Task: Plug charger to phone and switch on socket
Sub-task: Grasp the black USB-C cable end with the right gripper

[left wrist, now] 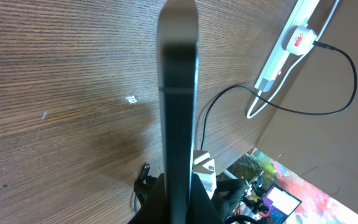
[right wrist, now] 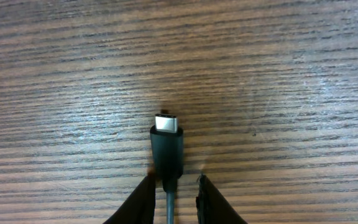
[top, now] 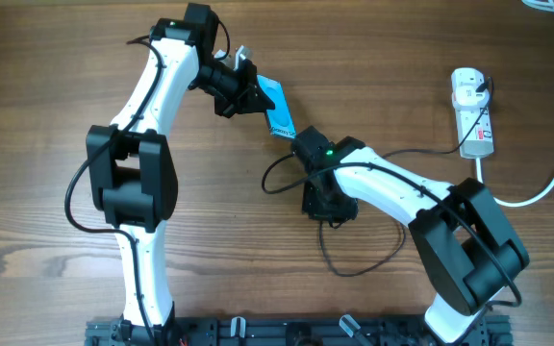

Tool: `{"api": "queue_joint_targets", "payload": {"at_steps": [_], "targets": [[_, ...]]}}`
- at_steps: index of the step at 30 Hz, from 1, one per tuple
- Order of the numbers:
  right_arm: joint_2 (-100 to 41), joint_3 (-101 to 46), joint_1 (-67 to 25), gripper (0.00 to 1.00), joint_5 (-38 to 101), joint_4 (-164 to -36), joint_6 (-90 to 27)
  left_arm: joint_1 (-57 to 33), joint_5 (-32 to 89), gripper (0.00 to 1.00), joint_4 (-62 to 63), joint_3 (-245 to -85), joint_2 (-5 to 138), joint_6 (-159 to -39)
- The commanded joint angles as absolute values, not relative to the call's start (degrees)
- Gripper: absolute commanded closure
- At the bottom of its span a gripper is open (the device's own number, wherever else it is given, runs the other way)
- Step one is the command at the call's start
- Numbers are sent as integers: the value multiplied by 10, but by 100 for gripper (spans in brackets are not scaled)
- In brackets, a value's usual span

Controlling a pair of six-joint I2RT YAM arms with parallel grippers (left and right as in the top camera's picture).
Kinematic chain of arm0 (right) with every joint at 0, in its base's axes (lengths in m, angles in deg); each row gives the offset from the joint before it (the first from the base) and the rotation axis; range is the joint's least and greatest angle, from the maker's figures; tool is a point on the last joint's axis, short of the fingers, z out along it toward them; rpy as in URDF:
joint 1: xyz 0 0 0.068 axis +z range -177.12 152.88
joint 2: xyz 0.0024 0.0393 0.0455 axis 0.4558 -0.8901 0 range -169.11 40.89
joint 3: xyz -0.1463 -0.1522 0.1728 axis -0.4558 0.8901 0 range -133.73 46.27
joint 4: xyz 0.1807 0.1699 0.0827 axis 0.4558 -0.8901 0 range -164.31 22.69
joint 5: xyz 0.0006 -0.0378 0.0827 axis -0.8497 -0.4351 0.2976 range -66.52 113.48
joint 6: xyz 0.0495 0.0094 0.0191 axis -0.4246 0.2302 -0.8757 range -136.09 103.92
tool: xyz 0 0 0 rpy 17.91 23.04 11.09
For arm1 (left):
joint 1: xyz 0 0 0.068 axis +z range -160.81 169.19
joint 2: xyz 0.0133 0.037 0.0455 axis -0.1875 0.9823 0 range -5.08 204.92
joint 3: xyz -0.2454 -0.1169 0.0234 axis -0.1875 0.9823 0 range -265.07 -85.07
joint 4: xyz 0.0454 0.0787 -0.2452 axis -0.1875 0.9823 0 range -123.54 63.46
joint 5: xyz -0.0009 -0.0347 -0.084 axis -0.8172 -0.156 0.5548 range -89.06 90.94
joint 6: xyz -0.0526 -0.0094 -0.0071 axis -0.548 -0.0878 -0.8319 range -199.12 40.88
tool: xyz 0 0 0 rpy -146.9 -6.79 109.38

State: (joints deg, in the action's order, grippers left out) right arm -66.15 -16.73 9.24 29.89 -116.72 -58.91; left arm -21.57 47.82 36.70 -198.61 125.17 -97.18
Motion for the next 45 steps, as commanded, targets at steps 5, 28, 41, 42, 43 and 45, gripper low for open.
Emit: {"api": "queue_joint_targets", "payload": {"at_steps": [5, 28, 41, 42, 43, 45], "targets": [[-677, -159, 97, 80, 308, -1156, -583, -216, 489, 96, 367, -1998, 1249, -963], [-677, -159, 97, 82, 312, -1161, -582, -216, 489, 96, 367, -1998, 1249, -963], [-676, -160, 97, 96, 304, -1157, -580, -216, 489, 96, 365, -1998, 1249, -964], [-676, -163, 97, 96, 304, -1163, -577, -216, 489, 96, 365, -1998, 1249, -965], [-675, -170, 97, 96, 311, -1169, -563, -216, 490, 96, 365, -1998, 1249, -964], [-669, -181, 97, 96, 320, -1180, -548, -215, 504, 96, 361, -1998, 1248, -964]]}}
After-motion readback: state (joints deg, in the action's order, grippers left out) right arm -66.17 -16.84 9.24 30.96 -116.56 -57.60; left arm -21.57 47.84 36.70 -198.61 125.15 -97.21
